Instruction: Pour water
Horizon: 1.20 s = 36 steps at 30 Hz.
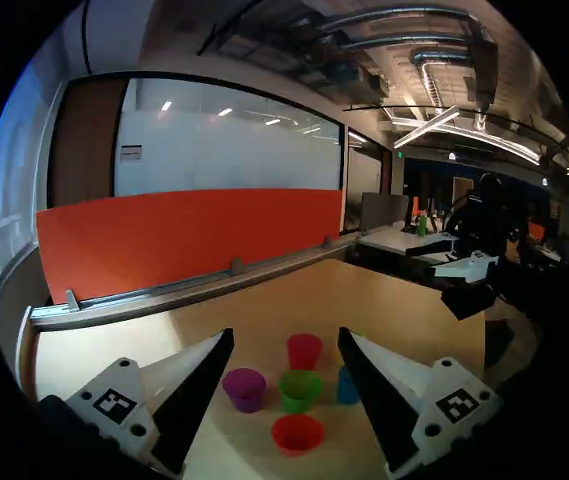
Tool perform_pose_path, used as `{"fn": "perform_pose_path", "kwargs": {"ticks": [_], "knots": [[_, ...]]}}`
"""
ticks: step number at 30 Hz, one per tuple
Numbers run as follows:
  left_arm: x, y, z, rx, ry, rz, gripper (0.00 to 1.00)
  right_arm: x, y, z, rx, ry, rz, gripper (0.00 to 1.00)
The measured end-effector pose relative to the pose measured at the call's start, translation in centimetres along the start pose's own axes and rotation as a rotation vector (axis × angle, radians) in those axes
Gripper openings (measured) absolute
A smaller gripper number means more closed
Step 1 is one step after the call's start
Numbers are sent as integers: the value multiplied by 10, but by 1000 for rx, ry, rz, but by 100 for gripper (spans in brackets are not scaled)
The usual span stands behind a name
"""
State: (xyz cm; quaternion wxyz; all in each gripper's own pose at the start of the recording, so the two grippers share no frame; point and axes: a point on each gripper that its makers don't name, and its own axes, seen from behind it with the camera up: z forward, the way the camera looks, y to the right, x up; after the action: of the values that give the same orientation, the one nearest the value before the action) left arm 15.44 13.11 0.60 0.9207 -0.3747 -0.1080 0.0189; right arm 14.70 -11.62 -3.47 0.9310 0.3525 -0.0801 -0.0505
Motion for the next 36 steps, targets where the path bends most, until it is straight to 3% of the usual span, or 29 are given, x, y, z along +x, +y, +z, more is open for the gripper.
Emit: {"fn": "perform_pose_path", "kwargs": {"ticks": [8,23,36], "knots": [[-29,4,18,-46,-74,22,97,-19,-11,6,40,-37,-5,99],[-72,1,44,-75,-178,30,97,-59,-22,22,93,-98,10,99],[-104,11,60,-120,-236,34,97,-97,-34,37,128,-165,8,99]]}}
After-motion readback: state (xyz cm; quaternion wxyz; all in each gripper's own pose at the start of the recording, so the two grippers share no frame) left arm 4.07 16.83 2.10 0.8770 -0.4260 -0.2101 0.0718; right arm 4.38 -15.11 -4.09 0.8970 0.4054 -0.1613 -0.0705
